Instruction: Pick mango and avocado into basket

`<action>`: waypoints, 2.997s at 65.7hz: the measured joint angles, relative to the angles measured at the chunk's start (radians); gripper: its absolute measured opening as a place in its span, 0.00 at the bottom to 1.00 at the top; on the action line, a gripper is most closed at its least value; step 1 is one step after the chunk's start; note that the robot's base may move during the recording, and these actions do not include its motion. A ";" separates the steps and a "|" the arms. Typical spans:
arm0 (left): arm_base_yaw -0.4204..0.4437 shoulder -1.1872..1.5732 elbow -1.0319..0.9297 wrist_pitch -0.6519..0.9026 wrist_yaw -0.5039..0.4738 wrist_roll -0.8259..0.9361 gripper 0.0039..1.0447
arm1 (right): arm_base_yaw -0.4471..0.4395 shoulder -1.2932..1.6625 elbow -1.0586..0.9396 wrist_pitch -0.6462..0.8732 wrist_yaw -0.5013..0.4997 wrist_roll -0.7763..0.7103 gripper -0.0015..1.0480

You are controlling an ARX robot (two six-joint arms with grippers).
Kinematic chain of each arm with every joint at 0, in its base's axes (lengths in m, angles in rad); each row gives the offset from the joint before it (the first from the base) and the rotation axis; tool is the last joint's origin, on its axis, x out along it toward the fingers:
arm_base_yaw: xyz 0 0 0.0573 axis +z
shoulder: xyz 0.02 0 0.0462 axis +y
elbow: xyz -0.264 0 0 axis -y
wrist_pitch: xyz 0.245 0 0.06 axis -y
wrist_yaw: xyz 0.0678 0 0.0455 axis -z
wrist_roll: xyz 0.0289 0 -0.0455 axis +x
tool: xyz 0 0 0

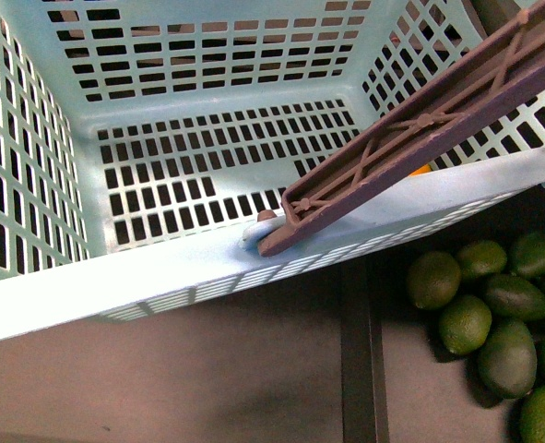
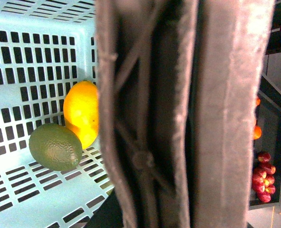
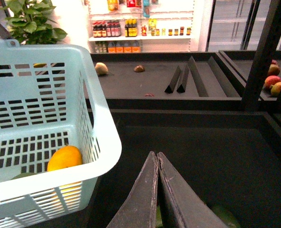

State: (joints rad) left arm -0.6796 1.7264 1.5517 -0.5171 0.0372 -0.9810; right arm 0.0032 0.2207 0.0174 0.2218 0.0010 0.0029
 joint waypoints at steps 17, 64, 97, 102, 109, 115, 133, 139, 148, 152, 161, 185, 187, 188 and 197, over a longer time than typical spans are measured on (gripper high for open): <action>0.000 0.000 0.000 0.000 0.000 0.000 0.13 | 0.000 -0.143 0.000 -0.178 -0.002 0.000 0.02; 0.002 0.000 0.000 0.000 0.001 0.000 0.13 | 0.000 -0.214 0.000 -0.220 0.001 0.000 0.59; -0.026 -0.015 -0.115 0.269 -0.306 -0.136 0.13 | 0.000 -0.214 0.000 -0.220 0.002 0.000 0.92; -0.034 -0.015 -0.171 0.384 -0.499 -0.231 0.13 | 0.000 -0.214 0.000 -0.220 -0.002 0.000 0.92; 0.007 -0.015 -0.187 0.428 -0.557 -0.271 0.13 | 0.000 -0.215 0.000 -0.220 0.002 0.000 0.92; 0.036 -0.019 -0.206 0.441 -0.561 -0.295 0.13 | 0.000 -0.215 0.000 -0.220 0.002 0.000 0.92; 0.095 -0.011 -0.287 0.436 -0.496 -0.399 0.13 | 0.000 -0.215 0.000 -0.220 0.000 0.000 0.92; 0.125 0.008 -0.287 0.421 -0.470 -0.438 0.13 | 0.000 -0.215 0.000 -0.220 -0.001 0.000 0.92; 0.199 0.080 -0.251 0.391 -0.452 -0.500 0.13 | 0.000 -0.215 0.000 -0.220 -0.001 0.000 0.92; 0.230 0.121 -0.224 0.374 -0.447 -0.515 0.13 | 0.000 -0.215 0.000 -0.220 0.000 0.000 0.92; 0.286 0.216 -0.157 0.361 -0.428 -0.525 0.13 | 0.000 -0.215 0.000 -0.220 -0.001 0.000 0.92; 0.358 0.467 0.085 0.330 -0.343 -0.605 0.13 | 0.000 -0.215 0.000 -0.220 -0.001 0.000 0.92; 0.359 0.473 0.093 0.328 -0.340 -0.614 0.13 | 0.000 -0.215 0.000 -0.220 0.000 0.000 0.92; 0.360 0.481 0.098 0.328 -0.335 -0.616 0.13 | 0.000 -0.215 0.000 -0.220 0.000 0.000 0.92; 0.360 0.509 0.109 0.320 -0.323 -0.620 0.13 | 0.000 -0.215 0.000 -0.220 -0.001 0.000 0.92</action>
State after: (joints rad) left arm -0.3191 2.2356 1.6604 -0.1974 -0.2863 -1.6005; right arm 0.0032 0.0055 0.0174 0.0013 0.0002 0.0029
